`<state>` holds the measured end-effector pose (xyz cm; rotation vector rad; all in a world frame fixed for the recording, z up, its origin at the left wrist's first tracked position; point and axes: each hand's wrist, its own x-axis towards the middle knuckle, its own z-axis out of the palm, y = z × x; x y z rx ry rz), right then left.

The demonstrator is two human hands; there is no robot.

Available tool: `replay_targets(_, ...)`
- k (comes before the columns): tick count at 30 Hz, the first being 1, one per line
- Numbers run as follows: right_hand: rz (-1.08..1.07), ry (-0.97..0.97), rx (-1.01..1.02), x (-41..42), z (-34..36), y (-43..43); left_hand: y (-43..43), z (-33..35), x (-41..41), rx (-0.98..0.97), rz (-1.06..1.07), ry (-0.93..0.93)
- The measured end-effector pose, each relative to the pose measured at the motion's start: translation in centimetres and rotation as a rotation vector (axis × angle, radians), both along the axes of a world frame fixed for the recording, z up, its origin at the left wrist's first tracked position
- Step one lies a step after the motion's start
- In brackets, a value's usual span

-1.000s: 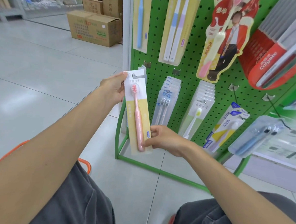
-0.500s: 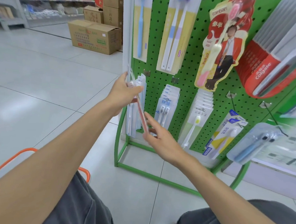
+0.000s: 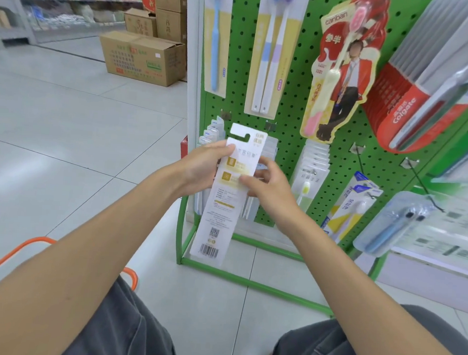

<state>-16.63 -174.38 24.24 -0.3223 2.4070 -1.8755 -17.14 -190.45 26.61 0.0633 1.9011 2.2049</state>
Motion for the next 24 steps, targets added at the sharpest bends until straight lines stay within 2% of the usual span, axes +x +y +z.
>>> replay_targets(7,-0.140,0.163,-0.098,-0.7,1.9,1.3,0.4,-0.3,0.2,-0.063,-0.092,-0.010)
replay_targets(14,-0.172,0.135,-0.139,-0.2,2.3,0.8,0.3,-0.2,0.3,0.007,-0.038,-0.018)
replay_targets(19,-0.138,0.246,0.077,0.1,1.6,-0.2,0.7,0.1,0.4,0.124,0.058,0.008)
replay_targets(24,-0.082,0.312,0.179,0.0,0.8,-0.8,0.7,0.6,0.8,0.175,0.021,0.030)
